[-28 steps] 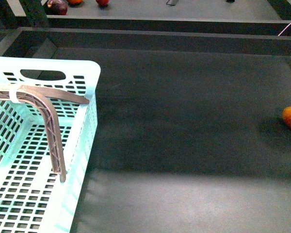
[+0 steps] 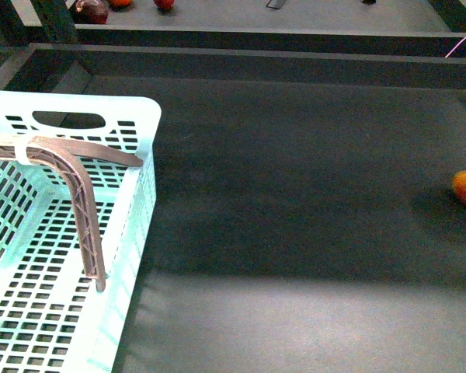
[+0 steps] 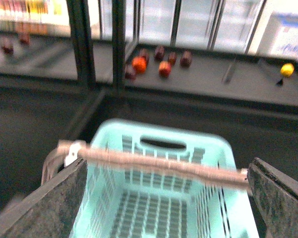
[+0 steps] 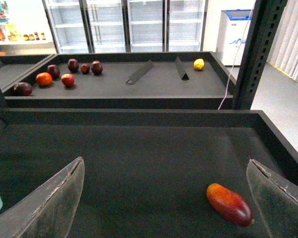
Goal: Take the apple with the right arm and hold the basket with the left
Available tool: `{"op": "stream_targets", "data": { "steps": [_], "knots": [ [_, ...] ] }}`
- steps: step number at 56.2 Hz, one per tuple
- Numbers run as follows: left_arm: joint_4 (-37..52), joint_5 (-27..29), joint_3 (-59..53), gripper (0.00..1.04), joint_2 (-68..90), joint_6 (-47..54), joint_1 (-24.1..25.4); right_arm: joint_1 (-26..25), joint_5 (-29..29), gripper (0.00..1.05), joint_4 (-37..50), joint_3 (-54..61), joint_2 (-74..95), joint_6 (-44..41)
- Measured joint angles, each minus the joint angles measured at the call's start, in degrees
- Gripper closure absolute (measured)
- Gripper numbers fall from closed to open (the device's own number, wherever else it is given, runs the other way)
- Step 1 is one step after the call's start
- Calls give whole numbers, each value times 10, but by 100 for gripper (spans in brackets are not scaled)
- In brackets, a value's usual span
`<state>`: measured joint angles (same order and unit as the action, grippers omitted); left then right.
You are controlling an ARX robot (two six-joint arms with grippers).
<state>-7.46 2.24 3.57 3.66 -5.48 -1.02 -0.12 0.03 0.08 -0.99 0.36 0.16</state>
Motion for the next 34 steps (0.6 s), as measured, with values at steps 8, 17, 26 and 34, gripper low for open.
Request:
{"op": "stream_targets", "data": {
  "steps": [8, 17, 26, 34],
  "knots": [
    [-47, -9, 55, 7, 124, -139, -21, 0, 0, 9, 0, 0, 0, 0],
    [38, -94, 95, 7, 240, -284, 3, 0, 0, 9, 0, 0, 0, 0],
    [100, -153, 102, 7, 376, -453, 40, 0, 0, 9, 0, 0, 0, 0],
    [167, -168, 102, 7, 467, -541, 71, 0, 0, 9, 0, 0, 0, 0]
  ]
}}
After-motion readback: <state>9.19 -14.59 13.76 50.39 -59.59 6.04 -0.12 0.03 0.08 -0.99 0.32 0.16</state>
